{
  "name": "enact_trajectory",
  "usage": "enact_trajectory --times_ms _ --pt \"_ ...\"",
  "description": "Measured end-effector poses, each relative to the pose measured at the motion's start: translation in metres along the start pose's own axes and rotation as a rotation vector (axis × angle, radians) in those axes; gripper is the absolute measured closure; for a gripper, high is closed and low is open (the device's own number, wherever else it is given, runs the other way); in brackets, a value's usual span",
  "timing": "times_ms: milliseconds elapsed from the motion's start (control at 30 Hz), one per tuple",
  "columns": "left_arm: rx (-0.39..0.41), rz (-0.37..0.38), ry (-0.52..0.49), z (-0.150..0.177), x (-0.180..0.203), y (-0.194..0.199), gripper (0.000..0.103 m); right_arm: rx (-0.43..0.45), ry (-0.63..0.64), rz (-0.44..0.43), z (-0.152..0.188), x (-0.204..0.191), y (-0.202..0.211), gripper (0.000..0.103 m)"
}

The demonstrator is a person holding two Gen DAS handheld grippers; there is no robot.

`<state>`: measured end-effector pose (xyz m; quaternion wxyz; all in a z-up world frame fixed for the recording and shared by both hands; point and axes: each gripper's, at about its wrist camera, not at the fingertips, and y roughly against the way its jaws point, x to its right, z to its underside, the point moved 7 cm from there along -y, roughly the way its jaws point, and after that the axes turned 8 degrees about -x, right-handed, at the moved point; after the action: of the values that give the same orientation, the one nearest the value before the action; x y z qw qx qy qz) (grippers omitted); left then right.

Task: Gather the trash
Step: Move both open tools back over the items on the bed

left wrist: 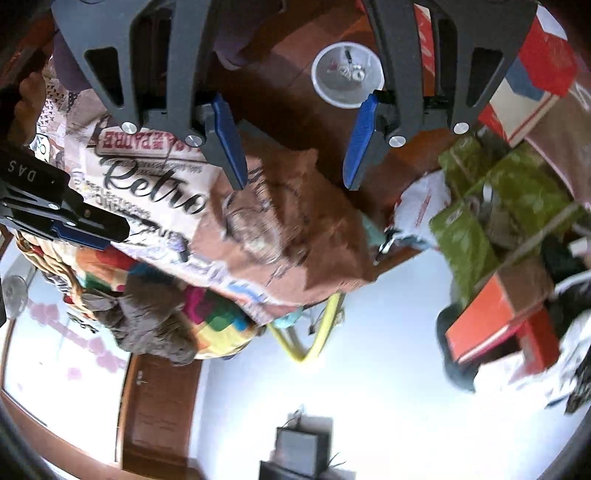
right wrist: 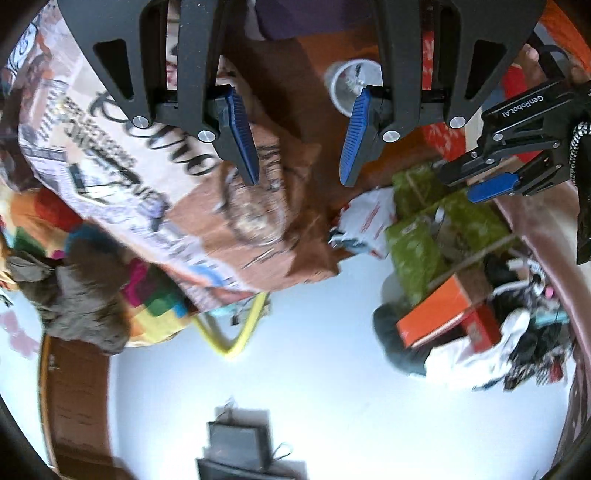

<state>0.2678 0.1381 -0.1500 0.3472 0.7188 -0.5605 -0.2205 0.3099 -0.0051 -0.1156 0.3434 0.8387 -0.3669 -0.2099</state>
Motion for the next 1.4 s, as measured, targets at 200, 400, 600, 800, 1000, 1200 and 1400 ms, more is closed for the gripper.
enact_trajectory --times_ms 200,400,600,800,1000,1200,1400 --pt "0.041 0.034 -0.076 -0.021 0.058 0.009 0.047 0.069 -0.063 0.074 0.001 0.05 0.032 0.059" --pt "0.043 0.094 -0.131 -0.04 0.114 -0.002 0.046 0.12 -0.126 0.157 0.005 0.1 0.054 0.055" --pt "0.03 0.141 -0.209 -0.057 0.175 -0.025 0.044 0.138 -0.19 0.252 0.013 0.152 0.064 0.054" --pt "-0.004 0.207 -0.277 -0.063 0.233 -0.061 0.044 0.115 -0.291 0.304 0.034 0.206 0.065 0.054" --pt "-0.048 0.259 -0.314 -0.063 0.279 -0.103 0.044 0.057 -0.391 0.367 0.058 0.262 0.051 0.054" --pt "-0.121 0.285 -0.312 -0.061 0.306 -0.153 0.044 -0.013 -0.455 0.394 0.079 0.302 0.027 0.054" --pt "-0.205 0.308 -0.269 -0.056 0.321 -0.202 0.044 -0.09 -0.517 0.37 0.102 0.326 -0.007 0.054"
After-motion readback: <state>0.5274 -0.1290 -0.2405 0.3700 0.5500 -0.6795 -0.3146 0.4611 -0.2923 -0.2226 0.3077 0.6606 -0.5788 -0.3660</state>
